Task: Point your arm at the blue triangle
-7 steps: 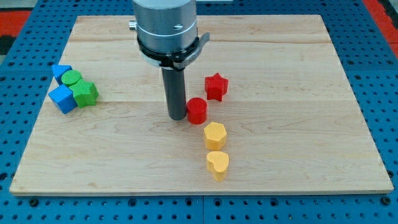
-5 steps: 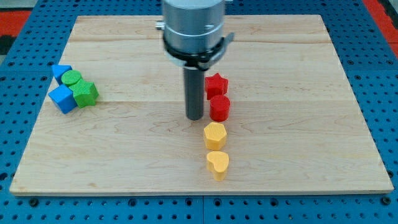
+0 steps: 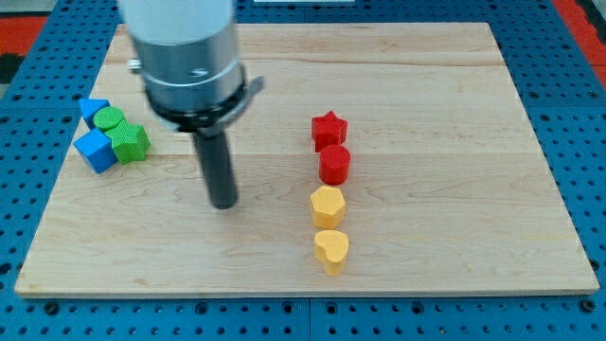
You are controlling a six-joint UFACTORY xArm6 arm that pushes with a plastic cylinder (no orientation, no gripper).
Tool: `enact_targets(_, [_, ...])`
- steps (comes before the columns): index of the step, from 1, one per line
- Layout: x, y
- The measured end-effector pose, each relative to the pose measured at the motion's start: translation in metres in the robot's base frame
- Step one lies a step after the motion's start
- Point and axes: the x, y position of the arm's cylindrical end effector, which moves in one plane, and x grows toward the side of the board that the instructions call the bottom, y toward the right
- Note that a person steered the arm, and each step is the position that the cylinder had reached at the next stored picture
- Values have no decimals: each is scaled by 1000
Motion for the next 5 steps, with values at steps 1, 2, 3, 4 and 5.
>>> enact_targets(1, [0, -81])
enact_targets(2, [2, -130])
enact_targets(3, [-2, -168])
enact_targets(4, [-16, -192])
enact_targets(5, [-39, -192])
